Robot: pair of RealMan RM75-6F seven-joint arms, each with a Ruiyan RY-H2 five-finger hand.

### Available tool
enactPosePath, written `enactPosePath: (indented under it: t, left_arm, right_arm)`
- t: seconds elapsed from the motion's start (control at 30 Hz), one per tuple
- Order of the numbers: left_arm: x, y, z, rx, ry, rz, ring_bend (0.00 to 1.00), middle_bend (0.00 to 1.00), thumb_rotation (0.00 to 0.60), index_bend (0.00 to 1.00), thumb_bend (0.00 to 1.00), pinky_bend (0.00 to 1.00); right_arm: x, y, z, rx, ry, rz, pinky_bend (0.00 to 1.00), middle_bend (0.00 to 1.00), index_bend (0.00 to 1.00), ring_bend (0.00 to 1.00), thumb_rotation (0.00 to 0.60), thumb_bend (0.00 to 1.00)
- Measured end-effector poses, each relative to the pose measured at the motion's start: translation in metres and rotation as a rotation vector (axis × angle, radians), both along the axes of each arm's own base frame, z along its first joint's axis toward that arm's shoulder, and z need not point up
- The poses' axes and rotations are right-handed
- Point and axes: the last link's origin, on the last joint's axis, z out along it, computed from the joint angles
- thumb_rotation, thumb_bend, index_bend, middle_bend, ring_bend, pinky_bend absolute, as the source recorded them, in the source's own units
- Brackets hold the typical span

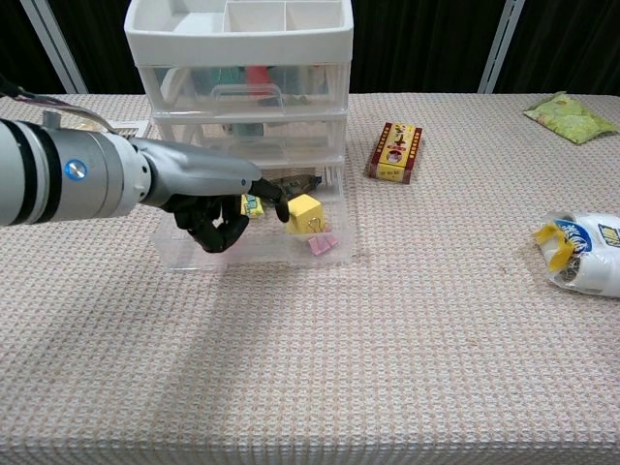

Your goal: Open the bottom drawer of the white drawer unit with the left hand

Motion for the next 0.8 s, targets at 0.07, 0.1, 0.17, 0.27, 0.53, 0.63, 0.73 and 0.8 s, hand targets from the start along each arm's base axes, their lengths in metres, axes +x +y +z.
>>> enactPosePath:
  t: [0.07,0.1,0.17,0.27,0.53,0.63,0.73,0.8]
  left_arm:
    - [0.002,-0.002,0.005,0.018,-0.011,-0.010,0.93,0.81,0.600,0.19,0.74,1.00]
    - [0.003,-0.002,0.006,0.025,-0.019,-0.018,0.93,0.80,0.600,0.19,0.74,1.00]
    - [0.005,-0.001,0.007,0.036,-0.031,-0.032,0.93,0.80,0.600,0.19,0.72,1.00]
    - [0.007,0.005,0.005,0.064,-0.043,-0.060,0.92,0.80,0.600,0.19,0.65,1.00]
    - [0.005,0.032,-0.010,0.136,0.003,-0.165,0.92,0.81,0.600,0.22,0.46,1.00]
    - [0.005,0.034,-0.018,0.120,0.016,-0.189,0.92,0.81,0.600,0.24,0.42,1.00]
    - [0.007,0.033,-0.025,0.101,0.016,-0.198,0.92,0.81,0.600,0.25,0.41,1.00]
    - [0.008,0.033,-0.029,0.092,0.014,-0.200,0.91,0.81,0.600,0.25,0.39,1.00]
  right_arm:
    - [0.000,0.001,0.000,-0.001,0.000,0.001,0.00,0.09,0.00,0.00,0.600,0.18]
    - [0.001,0.001,0.000,-0.001,0.000,0.001,0.00,0.09,0.00,0.00,0.600,0.18]
    - [0.001,0.002,0.001,-0.001,0.001,0.002,0.00,0.09,0.00,0.00,0.600,0.18]
    - [0.001,0.003,0.002,-0.005,0.001,0.001,0.00,0.09,0.00,0.00,0.600,0.18]
    - [-0.002,0.005,0.003,-0.010,0.001,-0.010,0.00,0.09,0.00,0.00,0.600,0.18]
    - [-0.003,0.005,0.003,-0.010,0.000,-0.014,0.00,0.09,0.00,0.00,0.600,0.18]
    - [-0.003,0.004,0.002,-0.007,0.001,-0.014,0.00,0.09,0.00,0.00,0.600,0.18]
    - [-0.003,0.004,0.002,-0.006,0.000,-0.014,0.00,0.09,0.00,0.00,0.600,0.18]
